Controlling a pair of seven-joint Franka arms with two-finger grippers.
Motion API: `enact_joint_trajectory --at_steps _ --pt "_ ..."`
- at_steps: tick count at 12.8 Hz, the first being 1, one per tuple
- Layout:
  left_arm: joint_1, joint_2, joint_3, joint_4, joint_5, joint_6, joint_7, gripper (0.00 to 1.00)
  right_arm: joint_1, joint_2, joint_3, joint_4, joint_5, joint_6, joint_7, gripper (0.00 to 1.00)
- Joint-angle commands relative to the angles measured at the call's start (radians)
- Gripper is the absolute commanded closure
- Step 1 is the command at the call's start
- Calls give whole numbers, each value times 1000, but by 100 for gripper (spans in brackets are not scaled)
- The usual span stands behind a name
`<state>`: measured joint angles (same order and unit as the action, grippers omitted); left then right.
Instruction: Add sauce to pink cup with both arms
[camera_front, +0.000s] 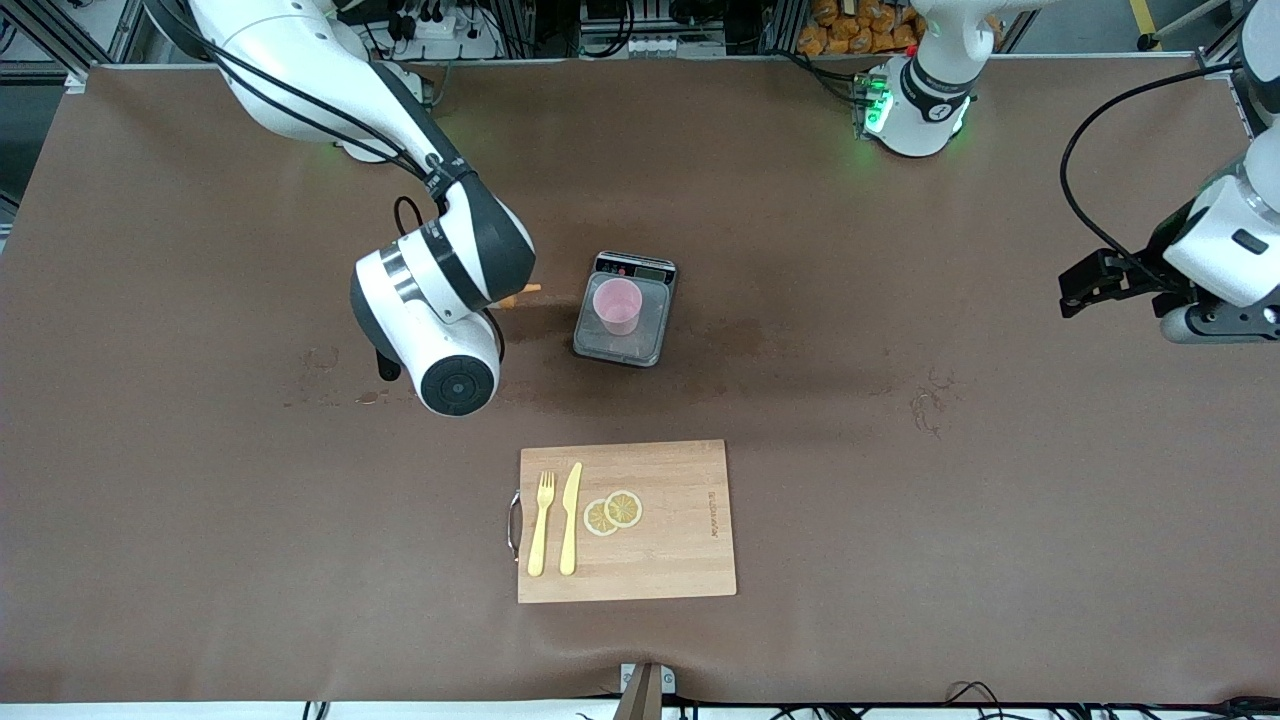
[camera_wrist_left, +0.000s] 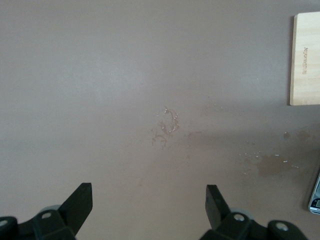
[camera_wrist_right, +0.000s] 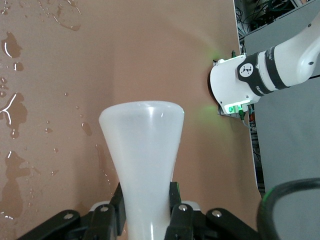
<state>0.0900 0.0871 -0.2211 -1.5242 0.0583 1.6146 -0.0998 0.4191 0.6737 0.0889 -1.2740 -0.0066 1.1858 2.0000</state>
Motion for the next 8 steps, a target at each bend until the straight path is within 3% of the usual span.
enact_joint_trajectory --at_steps 1,5,8 --pt "-12 -44 12 -48 -17 -2 6 0 10 0 -11 8 -27 -26 22 69" --pt "-16 -58 14 -70 -17 -2 8 0 10 3 -14 12 -33 -25 52 74" --pt "-18 -58 14 -74 -17 -2 8 0 10 3 -12 15 -43 -21 52 85"
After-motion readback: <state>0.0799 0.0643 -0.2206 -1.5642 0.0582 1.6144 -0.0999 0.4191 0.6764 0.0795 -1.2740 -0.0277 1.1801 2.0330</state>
